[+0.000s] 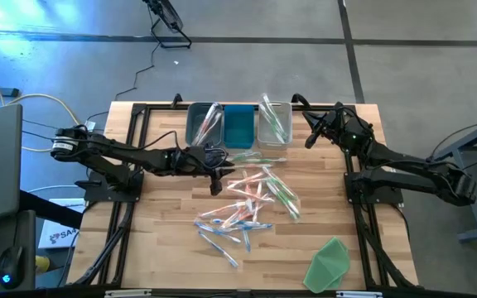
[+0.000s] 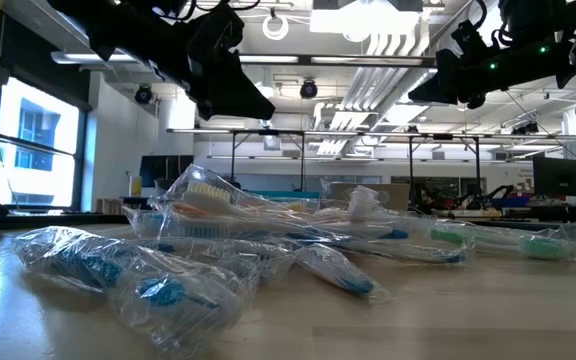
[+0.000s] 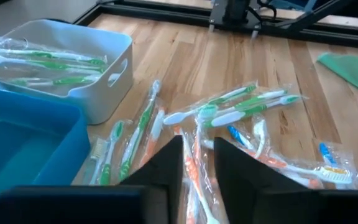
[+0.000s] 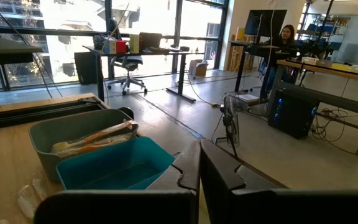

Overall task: Pick & Place Toothbrushes
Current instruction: Put the orange toothbrush into the dark blue bin

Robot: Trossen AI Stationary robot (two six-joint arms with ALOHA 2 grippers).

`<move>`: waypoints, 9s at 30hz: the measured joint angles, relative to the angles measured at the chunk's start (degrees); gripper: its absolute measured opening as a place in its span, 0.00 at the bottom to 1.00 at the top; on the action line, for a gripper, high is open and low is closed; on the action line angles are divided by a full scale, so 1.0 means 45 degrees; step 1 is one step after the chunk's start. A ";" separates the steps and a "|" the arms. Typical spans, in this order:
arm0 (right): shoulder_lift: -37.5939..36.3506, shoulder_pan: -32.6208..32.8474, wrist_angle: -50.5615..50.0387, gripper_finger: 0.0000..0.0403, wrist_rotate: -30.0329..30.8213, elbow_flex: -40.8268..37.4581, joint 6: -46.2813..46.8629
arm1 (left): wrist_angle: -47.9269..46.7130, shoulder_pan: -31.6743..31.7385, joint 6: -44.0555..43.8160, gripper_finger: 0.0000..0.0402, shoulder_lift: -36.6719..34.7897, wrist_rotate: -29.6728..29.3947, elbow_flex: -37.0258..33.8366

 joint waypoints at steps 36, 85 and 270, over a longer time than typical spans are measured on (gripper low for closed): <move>-0.0005 0.0000 -0.0160 0.00 0.0005 0.0000 0.0175 | -0.8710 0.1005 0.3334 0.31 0.1957 0.1397 0.7319; -0.0005 0.0000 -0.0185 0.01 0.0000 0.0000 -0.0165 | -0.6655 0.0665 0.0215 0.31 0.5683 0.5626 0.5928; -0.0005 -0.0005 -0.0767 0.00 0.0000 0.0000 -0.0816 | -0.5442 0.6473 -0.4400 0.23 -0.0173 -0.2699 0.1175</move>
